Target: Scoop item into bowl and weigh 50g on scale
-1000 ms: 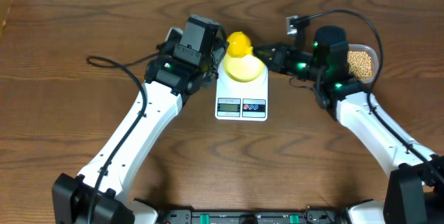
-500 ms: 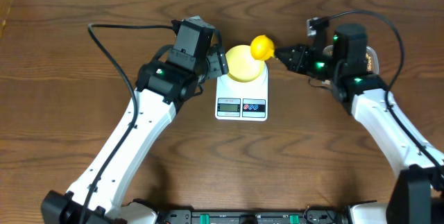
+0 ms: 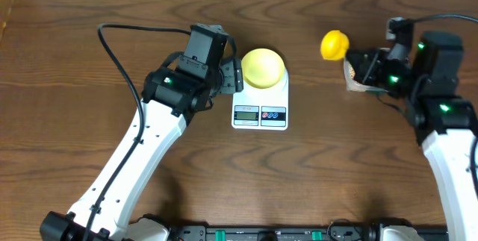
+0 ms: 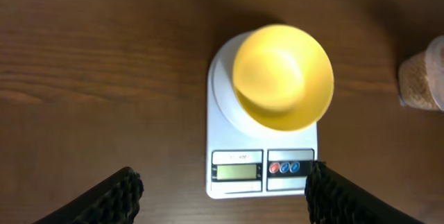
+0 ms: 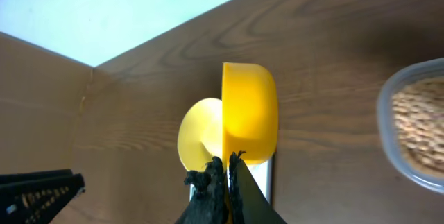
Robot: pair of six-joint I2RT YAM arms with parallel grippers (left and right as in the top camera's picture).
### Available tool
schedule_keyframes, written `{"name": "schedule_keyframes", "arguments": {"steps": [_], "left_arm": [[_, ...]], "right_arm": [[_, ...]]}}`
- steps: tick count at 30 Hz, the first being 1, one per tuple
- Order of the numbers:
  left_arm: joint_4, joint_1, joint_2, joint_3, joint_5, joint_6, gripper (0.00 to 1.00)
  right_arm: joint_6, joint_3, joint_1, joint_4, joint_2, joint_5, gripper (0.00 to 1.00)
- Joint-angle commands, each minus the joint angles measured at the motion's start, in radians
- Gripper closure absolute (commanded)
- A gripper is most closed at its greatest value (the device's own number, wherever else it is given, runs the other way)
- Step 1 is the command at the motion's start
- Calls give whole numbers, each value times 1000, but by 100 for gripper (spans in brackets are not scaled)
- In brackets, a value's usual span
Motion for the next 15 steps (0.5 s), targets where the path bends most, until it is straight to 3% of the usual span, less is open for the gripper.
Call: {"name": "schedule_keyframes", "arguments": {"steps": [1, 10, 13, 15], "left_arm": [[-27, -7, -8, 2, 53, 19, 23], [-43, -84, -4, -12, 58, 43, 25], [-44, -116, 3, -21, 57, 43, 33], [-39, -141, 14, -30, 57, 43, 48]], "right_arm": [[-68, 20, -19, -65, -47, 39, 99], [-135, 20, -19, -186, -62, 78, 99], [-141, 20, -18, -177, -62, 78, 99], [-141, 20, -18, -174, -62, 78, 99]]}}
